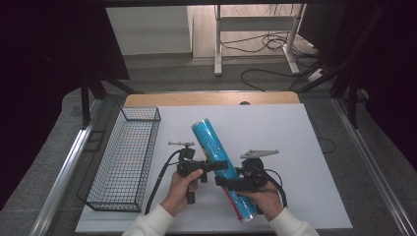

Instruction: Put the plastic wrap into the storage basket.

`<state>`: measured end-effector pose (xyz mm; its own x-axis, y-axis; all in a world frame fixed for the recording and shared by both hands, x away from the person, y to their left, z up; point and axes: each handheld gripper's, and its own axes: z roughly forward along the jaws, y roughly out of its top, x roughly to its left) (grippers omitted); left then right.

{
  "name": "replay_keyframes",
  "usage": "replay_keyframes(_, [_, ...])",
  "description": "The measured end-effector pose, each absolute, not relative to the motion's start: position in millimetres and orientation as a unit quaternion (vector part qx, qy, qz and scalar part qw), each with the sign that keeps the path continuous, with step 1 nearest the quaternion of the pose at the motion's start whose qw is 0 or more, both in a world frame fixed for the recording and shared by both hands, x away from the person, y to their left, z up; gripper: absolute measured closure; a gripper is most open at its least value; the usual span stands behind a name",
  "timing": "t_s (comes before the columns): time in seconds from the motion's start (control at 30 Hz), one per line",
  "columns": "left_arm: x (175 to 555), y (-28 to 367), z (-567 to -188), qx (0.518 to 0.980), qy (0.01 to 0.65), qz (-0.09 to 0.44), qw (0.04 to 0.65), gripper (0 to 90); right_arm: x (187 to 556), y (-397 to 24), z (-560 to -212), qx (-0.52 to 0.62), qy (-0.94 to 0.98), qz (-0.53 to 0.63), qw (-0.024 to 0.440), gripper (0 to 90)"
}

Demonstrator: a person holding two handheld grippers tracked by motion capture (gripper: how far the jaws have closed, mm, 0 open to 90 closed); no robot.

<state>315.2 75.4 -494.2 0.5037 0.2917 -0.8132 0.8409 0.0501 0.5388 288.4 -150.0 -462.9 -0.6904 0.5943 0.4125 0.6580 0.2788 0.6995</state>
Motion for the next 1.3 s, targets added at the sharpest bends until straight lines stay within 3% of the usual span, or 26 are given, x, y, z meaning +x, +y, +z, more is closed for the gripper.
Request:
replay_keyframes(0.07, [316.5, 75.4, -494.6, 0.639, 0.444, -0.249, 0.577, 25.8, 288.5, -146.6, -463.2, -0.39, -0.8, -0.456, 0.032, 31.2])
replay_keyframes(0.23, [319.7, 78.3, -496.3, 0.624, 0.449, -0.269, 0.58, 29.6, 289.3, -146.4, -465.0, -0.39, -0.798, -0.459, 0.031, 31.0])
replay_keyframes(0.43, [320.3, 83.7, -490.8, 0.621, 0.441, -0.27, 0.589, 31.2, 285.8, -143.4, -464.9, -0.382, -0.789, -0.48, 0.025, 29.1])
replay_keyframes(0.57, [320.0, 89.9, -486.2, 0.615, 0.439, -0.27, 0.597, 31.6, 283.6, -141.8, -462.9, -0.368, -0.785, -0.498, 0.034, 22.1])
replay_keyframes(0.67, [319.6, 102.1, -481.2, 0.615, 0.437, -0.258, 0.604, 31.7, 276.8, -145.5, -455.5, -0.349, -0.784, -0.513, 0.011, 14.7])
replay_keyframes(0.93, [312.6, 129.9, -463.9, 0.619, 0.44, -0.226, 0.611, 31.8, 274.8, -184.4, -438.5, -0.332, -0.782, -0.526, -0.024, 13.3])
replay_keyframes(1.3, [304.0, 151.2, -442.9, 0.632, 0.43, -0.202, 0.613, 31.9, 278.9, -226.9, -449.7, -0.348, -0.805, -0.472, -0.088, 13.9])
